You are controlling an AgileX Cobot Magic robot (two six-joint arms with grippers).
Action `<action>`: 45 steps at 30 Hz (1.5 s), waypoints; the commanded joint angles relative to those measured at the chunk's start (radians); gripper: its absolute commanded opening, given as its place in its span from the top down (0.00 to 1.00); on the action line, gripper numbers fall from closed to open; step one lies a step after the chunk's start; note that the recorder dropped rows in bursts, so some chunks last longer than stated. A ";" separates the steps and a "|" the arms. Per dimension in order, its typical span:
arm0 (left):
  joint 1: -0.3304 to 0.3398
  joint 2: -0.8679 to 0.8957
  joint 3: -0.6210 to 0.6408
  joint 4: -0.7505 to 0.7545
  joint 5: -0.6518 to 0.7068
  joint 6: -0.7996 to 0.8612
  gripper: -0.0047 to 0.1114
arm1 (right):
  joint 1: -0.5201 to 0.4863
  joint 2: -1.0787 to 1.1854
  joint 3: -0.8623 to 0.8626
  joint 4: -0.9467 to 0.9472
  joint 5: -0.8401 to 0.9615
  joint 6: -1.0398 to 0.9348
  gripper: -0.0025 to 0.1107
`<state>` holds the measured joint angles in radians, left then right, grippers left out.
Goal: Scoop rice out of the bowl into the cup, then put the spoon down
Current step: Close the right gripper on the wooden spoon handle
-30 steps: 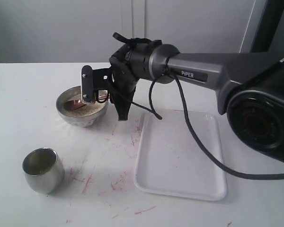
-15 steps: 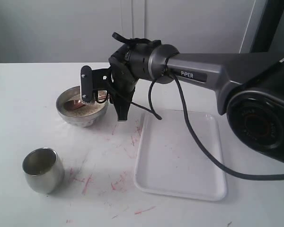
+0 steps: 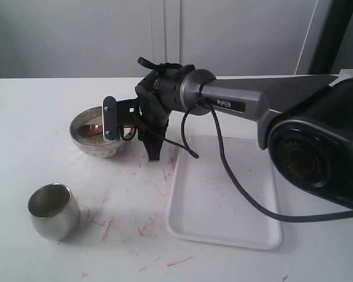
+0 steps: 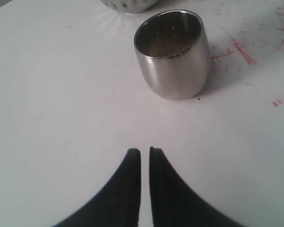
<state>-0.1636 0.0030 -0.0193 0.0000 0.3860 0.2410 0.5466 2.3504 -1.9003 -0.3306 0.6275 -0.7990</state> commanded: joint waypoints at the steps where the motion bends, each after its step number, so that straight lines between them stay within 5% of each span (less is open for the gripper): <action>1: -0.002 -0.003 0.009 0.000 0.033 -0.006 0.84 | 0.000 -0.015 0.005 -0.001 -0.008 0.001 0.69; 12: -0.002 -0.003 0.009 0.000 0.033 -0.006 0.84 | 0.005 -0.038 0.005 -0.001 -0.012 0.047 0.70; 16: -0.002 -0.003 0.009 0.000 0.033 -0.006 0.84 | 0.013 -0.038 0.005 -0.003 0.007 0.044 0.85; 25: -0.002 -0.003 0.009 0.000 0.033 -0.006 0.84 | 0.037 -0.052 0.005 -0.060 0.023 0.044 0.97; 39: -0.002 -0.003 0.009 0.000 0.033 -0.006 0.84 | 0.046 -0.117 0.005 -0.306 0.164 0.203 0.98; 45: -0.002 -0.003 0.009 0.000 0.033 -0.006 0.84 | 0.101 -0.141 0.005 -0.559 0.278 0.254 0.98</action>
<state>-0.1636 0.0030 -0.0193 0.0000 0.3860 0.2410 0.6195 2.2247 -1.9003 -0.7781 0.8495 -0.5636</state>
